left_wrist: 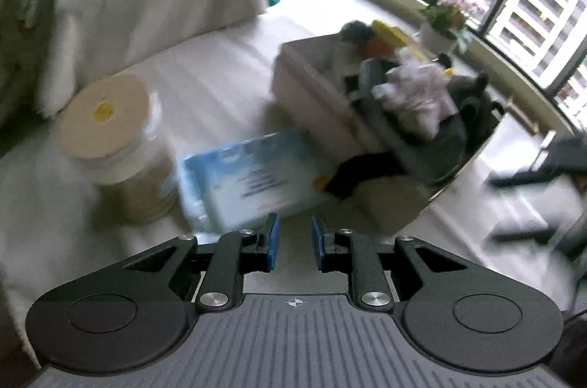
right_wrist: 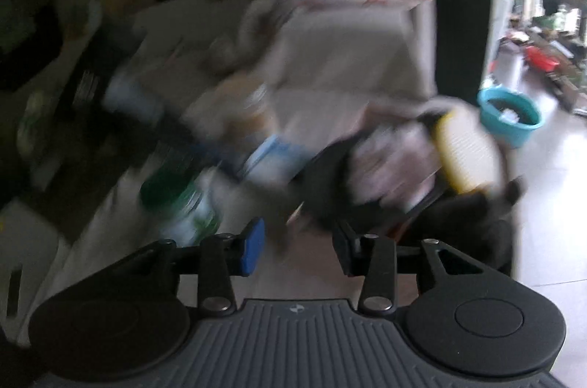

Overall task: Organize soft objects
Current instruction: 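Move both open grippers away from the box toward the jars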

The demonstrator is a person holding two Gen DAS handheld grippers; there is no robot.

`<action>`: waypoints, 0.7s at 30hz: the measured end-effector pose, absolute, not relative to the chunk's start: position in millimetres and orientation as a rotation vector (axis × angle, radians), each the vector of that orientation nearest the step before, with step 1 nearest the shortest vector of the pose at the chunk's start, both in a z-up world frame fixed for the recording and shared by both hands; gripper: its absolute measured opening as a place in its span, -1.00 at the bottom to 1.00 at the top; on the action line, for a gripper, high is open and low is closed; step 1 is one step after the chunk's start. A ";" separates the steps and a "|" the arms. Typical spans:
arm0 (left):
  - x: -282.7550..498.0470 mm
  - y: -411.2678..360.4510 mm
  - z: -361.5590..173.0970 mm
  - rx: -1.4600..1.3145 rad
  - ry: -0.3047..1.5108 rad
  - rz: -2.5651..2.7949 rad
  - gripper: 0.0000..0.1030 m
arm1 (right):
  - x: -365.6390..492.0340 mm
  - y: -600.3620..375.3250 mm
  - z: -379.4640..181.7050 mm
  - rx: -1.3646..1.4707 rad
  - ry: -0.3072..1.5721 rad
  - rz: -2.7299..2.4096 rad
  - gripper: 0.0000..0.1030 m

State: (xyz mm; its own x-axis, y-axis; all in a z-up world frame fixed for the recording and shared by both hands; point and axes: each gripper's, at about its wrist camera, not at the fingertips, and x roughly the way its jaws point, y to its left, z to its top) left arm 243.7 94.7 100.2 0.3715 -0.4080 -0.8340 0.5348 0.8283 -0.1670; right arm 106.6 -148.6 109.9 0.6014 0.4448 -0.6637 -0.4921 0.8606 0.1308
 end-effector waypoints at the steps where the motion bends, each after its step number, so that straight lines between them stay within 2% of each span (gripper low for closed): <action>1: 245.9 86.6 97.8 0.143 1.029 -0.616 -0.59 | 105.7 -141.0 99.6 -0.085 0.767 0.548 -0.21; 7: 237.1 80.5 104.9 0.119 1.018 -0.611 -0.58 | 127.7 -121.8 56.8 -0.014 0.849 0.490 -0.21; 13: 173.5 164.9 138.2 -0.043 0.851 -0.456 -0.59 | 114.4 -126.8 57.2 -0.067 0.827 0.559 -0.21; 17: 128.6 200.9 105.5 -0.059 0.944 -0.510 -0.59 | 114.6 -130.5 55.8 -0.137 0.865 0.568 -0.19; 21: 130.2 183.5 71.9 -0.012 0.988 -0.486 -0.59 | 119.5 -128.3 53.0 -0.169 0.897 0.567 -0.17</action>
